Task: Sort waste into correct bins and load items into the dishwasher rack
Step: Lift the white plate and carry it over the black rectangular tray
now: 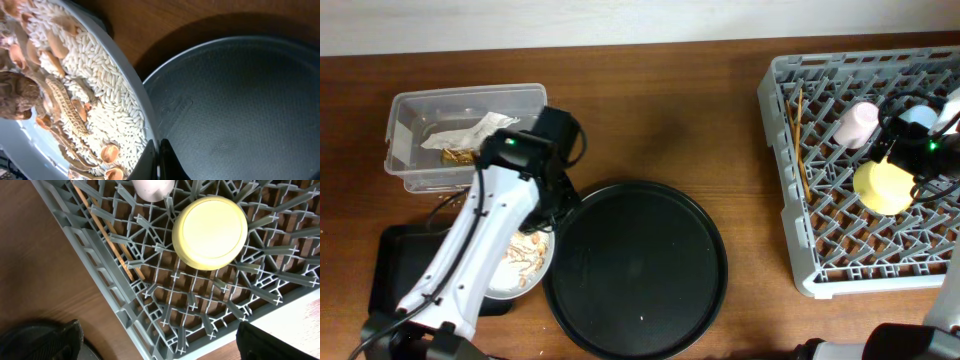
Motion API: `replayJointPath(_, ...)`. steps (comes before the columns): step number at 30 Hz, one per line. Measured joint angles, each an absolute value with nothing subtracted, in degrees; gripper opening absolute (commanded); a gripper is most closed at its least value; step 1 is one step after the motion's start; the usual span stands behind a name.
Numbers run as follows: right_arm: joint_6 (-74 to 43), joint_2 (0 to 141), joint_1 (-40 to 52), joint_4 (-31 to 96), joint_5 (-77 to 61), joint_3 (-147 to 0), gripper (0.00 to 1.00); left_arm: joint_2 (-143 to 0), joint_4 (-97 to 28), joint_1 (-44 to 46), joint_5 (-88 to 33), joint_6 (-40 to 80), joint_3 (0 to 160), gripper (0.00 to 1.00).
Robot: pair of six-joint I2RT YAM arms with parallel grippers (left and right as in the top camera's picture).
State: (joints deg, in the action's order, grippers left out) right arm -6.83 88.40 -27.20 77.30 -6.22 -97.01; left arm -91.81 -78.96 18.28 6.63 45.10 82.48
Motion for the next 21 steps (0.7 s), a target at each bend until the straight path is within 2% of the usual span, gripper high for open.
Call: replayJointPath(21,-6.8,88.4,-27.2,77.3,-6.2,-97.0,0.99,-91.8,-75.6,4.9,0.9,36.3,82.5,0.01)
